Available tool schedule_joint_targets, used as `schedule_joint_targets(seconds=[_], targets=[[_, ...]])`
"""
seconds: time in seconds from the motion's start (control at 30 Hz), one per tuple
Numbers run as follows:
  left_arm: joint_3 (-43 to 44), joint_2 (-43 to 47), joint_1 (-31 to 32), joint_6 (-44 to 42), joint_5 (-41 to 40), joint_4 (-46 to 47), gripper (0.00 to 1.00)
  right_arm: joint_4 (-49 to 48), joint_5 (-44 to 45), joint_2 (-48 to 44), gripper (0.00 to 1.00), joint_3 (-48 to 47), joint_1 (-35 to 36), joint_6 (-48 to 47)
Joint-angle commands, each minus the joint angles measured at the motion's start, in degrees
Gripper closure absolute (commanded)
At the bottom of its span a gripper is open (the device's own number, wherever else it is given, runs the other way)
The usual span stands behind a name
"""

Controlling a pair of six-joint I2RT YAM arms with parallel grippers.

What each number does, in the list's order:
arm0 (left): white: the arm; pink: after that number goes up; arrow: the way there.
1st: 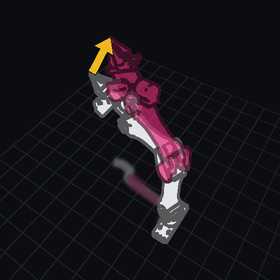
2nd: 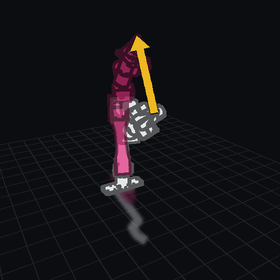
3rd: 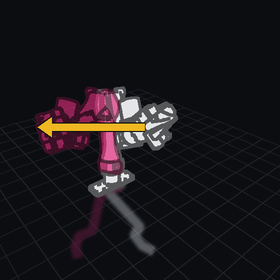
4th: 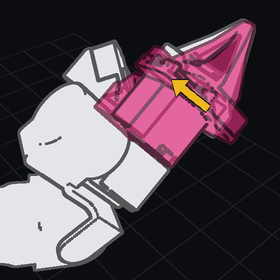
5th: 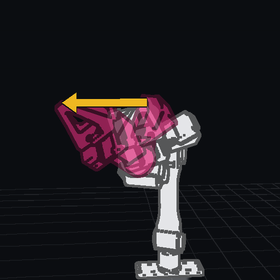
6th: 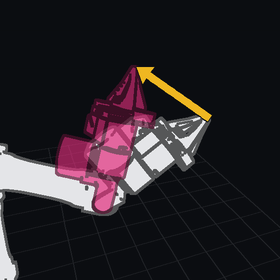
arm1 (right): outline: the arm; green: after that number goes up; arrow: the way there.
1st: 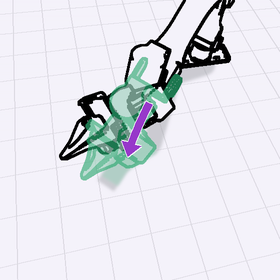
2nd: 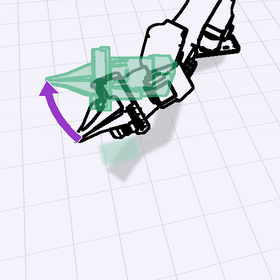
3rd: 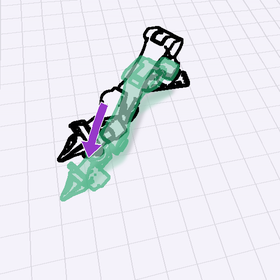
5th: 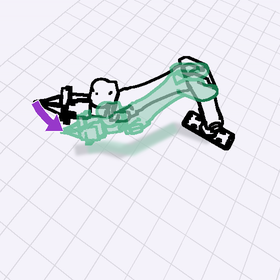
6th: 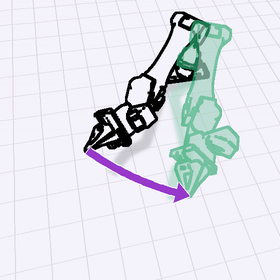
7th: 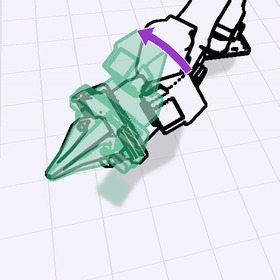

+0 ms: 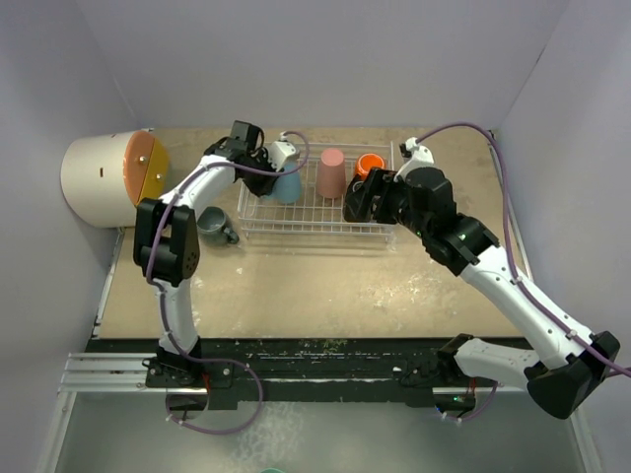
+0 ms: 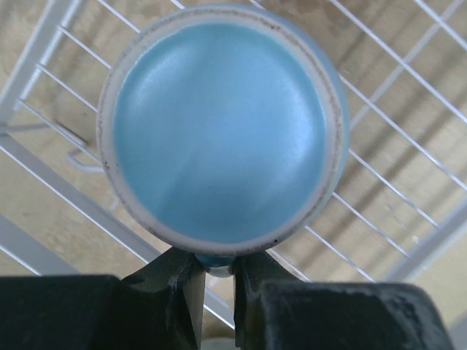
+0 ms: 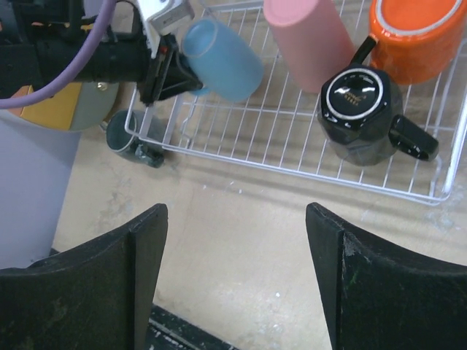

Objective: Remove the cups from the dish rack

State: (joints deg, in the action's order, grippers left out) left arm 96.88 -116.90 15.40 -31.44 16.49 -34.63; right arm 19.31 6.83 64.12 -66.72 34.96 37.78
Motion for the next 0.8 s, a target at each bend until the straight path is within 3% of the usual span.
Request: schedule_joint_targets(seconds=[0.0,0.2,0.43,0.53,0.67,0.77], targets=[[0.4,10.8,-1.1,5.4,6.5,-1.2,1.00,-9.2,3.0,0.3,0.21,1.9,-0.2,-9.1],[7.9,15.6,-7.1,17.4,26.5,-7.3,1.00,-23.8,2.9,-2.5,0.16,10.8,0.2,-20.5],[8.3,20.6,-11.9,36.1,49.1,-1.7,1.00,-46.8,-2.7,-8.8,0.18,21.4,1.1,-35.5],[2.6,23.6,-12.0,53.1,58.1,10.1,1.00,-52.3,-6.5,-7.5,0.20,21.3,1.2,-39.2],[-10.2,30.1,-11.9,80.9,63.3,42.9,1.00,-56.5,-11.6,-4.6,0.21,18.6,1.2,-41.6],[-13.8,33.0,-11.2,91.5,64.6,54.4,1.00,-61.0,-14.0,-3.3,0.21,17.7,1.2,-42.6]])
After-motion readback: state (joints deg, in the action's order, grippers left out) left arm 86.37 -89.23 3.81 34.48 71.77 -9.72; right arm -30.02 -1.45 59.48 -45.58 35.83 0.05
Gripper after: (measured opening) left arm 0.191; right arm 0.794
